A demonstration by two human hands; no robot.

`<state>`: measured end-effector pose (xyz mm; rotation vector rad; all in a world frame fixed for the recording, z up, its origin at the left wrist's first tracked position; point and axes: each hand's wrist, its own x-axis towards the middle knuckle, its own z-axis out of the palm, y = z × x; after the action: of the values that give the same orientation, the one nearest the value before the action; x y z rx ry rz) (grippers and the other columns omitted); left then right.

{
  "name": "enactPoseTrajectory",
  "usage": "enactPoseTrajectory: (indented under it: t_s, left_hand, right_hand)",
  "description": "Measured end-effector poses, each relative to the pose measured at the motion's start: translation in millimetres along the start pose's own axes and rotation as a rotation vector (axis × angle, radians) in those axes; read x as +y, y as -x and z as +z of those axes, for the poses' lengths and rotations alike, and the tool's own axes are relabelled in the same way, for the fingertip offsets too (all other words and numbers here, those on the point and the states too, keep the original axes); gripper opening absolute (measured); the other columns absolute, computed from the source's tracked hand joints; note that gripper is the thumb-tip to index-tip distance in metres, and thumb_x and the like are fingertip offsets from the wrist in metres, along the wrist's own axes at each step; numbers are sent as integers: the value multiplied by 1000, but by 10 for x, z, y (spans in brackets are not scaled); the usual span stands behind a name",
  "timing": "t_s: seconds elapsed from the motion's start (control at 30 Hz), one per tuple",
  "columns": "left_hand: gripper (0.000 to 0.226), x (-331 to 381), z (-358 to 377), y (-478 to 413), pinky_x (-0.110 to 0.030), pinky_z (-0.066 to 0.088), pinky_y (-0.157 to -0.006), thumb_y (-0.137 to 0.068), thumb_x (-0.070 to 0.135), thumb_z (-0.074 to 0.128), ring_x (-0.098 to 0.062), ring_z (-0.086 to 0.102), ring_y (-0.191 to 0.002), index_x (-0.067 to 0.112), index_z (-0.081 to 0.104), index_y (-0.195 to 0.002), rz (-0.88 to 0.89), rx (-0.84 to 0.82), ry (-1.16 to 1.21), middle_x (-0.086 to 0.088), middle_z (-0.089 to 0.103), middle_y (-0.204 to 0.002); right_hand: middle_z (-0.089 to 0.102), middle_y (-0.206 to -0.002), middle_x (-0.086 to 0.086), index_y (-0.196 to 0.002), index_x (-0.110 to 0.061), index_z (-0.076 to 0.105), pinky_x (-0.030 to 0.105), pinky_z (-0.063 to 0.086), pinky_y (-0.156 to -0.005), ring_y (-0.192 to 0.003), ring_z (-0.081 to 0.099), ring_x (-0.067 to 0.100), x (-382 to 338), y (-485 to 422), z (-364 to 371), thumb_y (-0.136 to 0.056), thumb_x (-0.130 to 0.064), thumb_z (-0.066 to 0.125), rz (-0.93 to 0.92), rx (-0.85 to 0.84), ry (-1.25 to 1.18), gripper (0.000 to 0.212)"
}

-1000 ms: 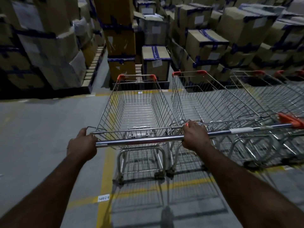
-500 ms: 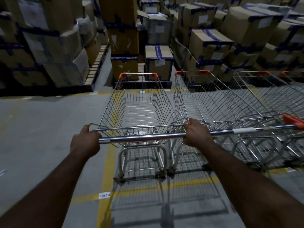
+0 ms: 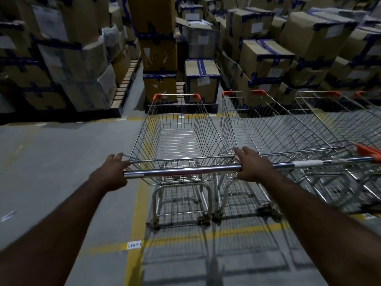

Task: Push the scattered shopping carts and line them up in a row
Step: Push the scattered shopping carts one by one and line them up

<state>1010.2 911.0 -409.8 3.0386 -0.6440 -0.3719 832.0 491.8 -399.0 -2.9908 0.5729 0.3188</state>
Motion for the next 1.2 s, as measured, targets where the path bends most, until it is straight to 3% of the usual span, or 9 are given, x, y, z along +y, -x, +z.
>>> enactPoseTrajectory:
  t_s: [0.1, 0.23, 0.43, 0.63, 0.93, 1.2]
  left_hand:
    - [63, -12, 65, 9, -47, 49, -101, -82, 12, 64, -32, 42, -136, 25, 52, -142, -74, 30, 14, -4, 19, -164]
    - [47, 5, 132, 11, -41, 52, -86, -87, 11, 61, -34, 61, -113, 21, 61, -133, -94, 96, 64, -4, 31, -153]
    - [37, -8, 127, -36, -41, 53, -85, -89, 10, 60, -37, 63, -108, 21, 66, -124, -97, 121, 64, -5, 34, -151]
    - [30, 57, 130, 10, -42, 53, -82, -89, 11, 56, -35, 64, -104, 16, 65, -117, -114, 91, 5, -6, 28, -157]
    - [29, 56, 174, 161, -39, 53, -82, -90, 10, 58, -30, 64, -109, 15, 67, -117, -116, 78, -22, -4, 24, -160]
    - [29, 147, 215, 256, -39, 53, -82, -90, 10, 58, -30, 64, -108, 15, 67, -117, -120, 93, 0, -4, 23, -161]
  right_hand:
    - [54, -139, 5, -154, -28, 21, 57, 46, -102, -123, 54, 26, 94, 7, 62, -80, -33, 79, 17, 70, 2, 94]
    - [61, -124, 7, -144, -19, 32, 57, 52, -94, -109, 61, 28, 45, -47, 137, -85, -23, 74, 34, 117, -4, 73]
    - [63, -107, 6, -132, -20, 37, 57, 55, -84, -94, 63, 29, 22, -153, 203, -86, -14, 67, 64, 152, -29, 55]
    - [66, -109, 9, -147, -18, 32, 53, 58, -81, -90, 65, 28, 39, -163, 208, -86, -6, 68, 90, 153, -34, 72]
    - [64, -94, 3, -138, -20, 36, 54, 55, -86, -84, 64, 24, 82, -83, 295, -91, -10, 64, 73, 184, -5, 56]
    - [65, -93, 2, -136, -21, 36, 48, 56, -82, -81, 64, 23, 169, -4, 309, -87, -5, 68, 52, 202, -4, 61]
